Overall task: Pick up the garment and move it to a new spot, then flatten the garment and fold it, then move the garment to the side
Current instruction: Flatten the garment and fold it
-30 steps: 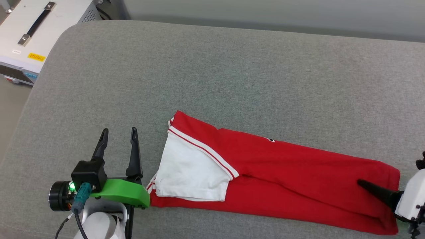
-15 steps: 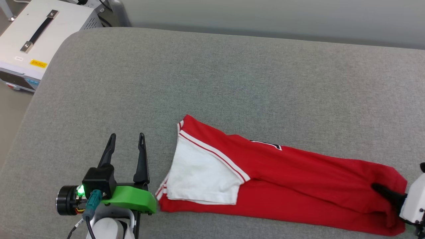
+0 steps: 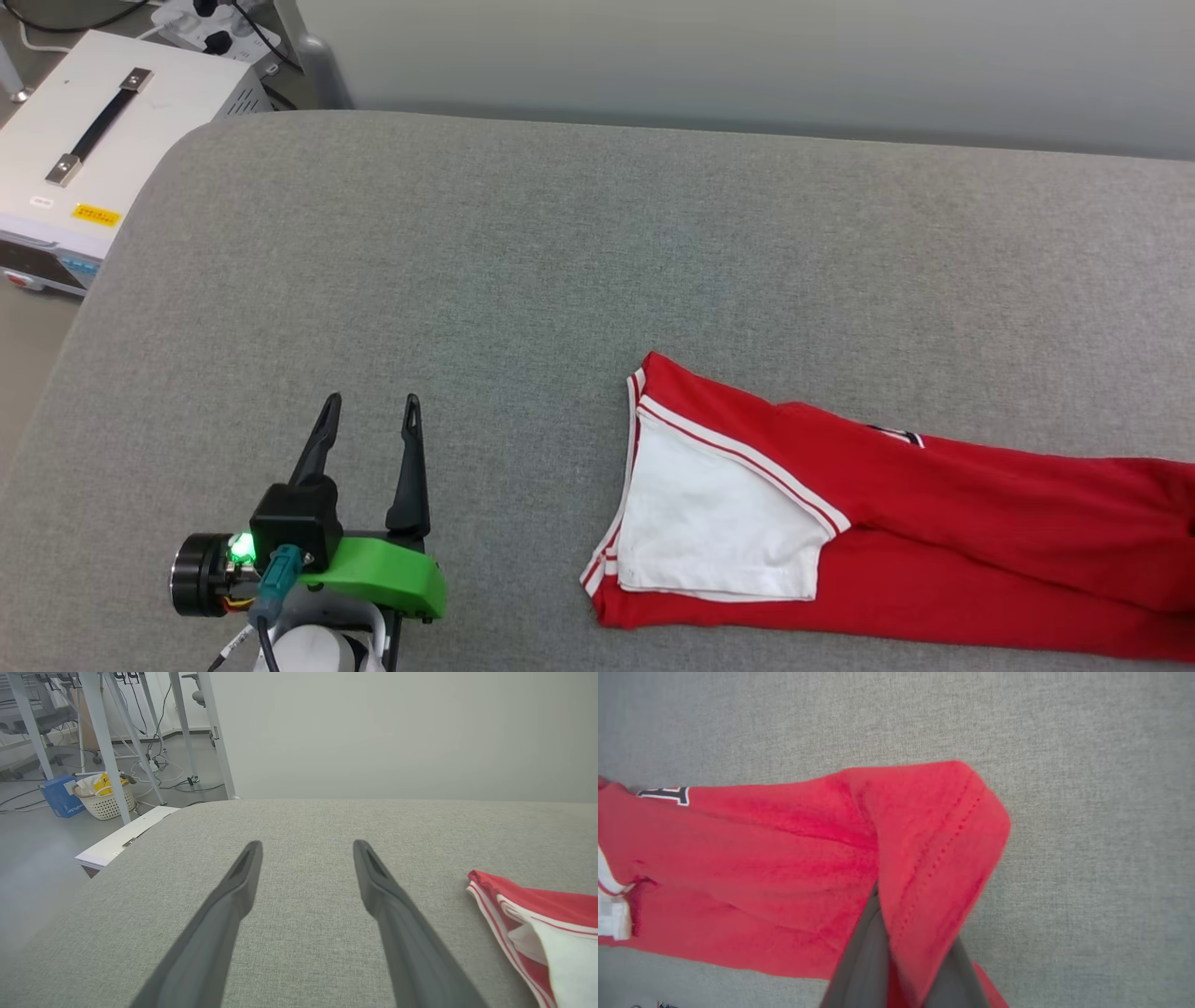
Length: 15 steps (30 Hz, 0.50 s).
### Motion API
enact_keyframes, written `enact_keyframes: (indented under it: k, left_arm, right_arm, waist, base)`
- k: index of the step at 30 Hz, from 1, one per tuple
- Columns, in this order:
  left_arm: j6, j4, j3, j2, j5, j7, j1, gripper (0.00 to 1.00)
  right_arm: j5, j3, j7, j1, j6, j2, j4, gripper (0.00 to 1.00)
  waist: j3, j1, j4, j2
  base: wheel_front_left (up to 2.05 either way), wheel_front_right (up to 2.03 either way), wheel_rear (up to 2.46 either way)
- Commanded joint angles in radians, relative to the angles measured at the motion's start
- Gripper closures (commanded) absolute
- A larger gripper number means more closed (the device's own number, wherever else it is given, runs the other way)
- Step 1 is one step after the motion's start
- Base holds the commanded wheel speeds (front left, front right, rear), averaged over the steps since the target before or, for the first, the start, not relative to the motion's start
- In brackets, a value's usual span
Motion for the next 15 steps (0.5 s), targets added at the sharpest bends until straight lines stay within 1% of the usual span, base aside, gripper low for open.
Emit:
enact_keyframes:
  k: [1, 4, 8, 12, 15]
  left_arm:
    - [-0.007, 0.004, 0.006, -0.007, 0.012, -0.006, 0.017, 0.0]
    - [-0.014, 0.008, 0.014, -0.013, 0.021, -0.006, 0.023, 0.0]
    - [-0.022, 0.012, 0.024, -0.021, 0.029, -0.006, 0.03, 0.0]
    - [-0.03, 0.015, 0.028, -0.03, 0.037, -0.006, 0.029, 0.0]
    - [-0.035, 0.019, 0.028, -0.037, 0.042, -0.006, 0.021, 0.0]
  right_arm:
    - [0.02, -0.006, 0.004, 0.011, -0.001, 0.0, -0.034, 1.0]
    - [0.055, -0.013, 0.025, 0.038, -0.001, 0.0, -0.142, 1.0]
    - [0.09, -0.033, 0.055, 0.059, -0.001, 0.017, -0.289, 1.0]
    - [0.063, -0.029, 0.11, 0.049, -0.001, 0.044, -0.413, 1.0]
    - [0.024, -0.008, 0.158, 0.015, -0.001, 0.078, -0.47, 1.0]
  waist:
    - [-0.005, 0.0, -0.002, -0.0001]
    - [-0.009, 0.0, -0.001, -0.0001]
    - [-0.007, 0.0, -0.001, -0.0001]
    - [0.0, 0.0, 0.004, -0.0001]
    - [0.009, 0.0, 0.01, -0.0001]
  base:
    - [0.0, 0.0, 0.0]
    - [0.0, 0.0, 0.0]
    - [0.0, 0.0, 0.0]
    - [0.0, 0.0, 0.0]
    - [0.0, 0.0, 0.0]
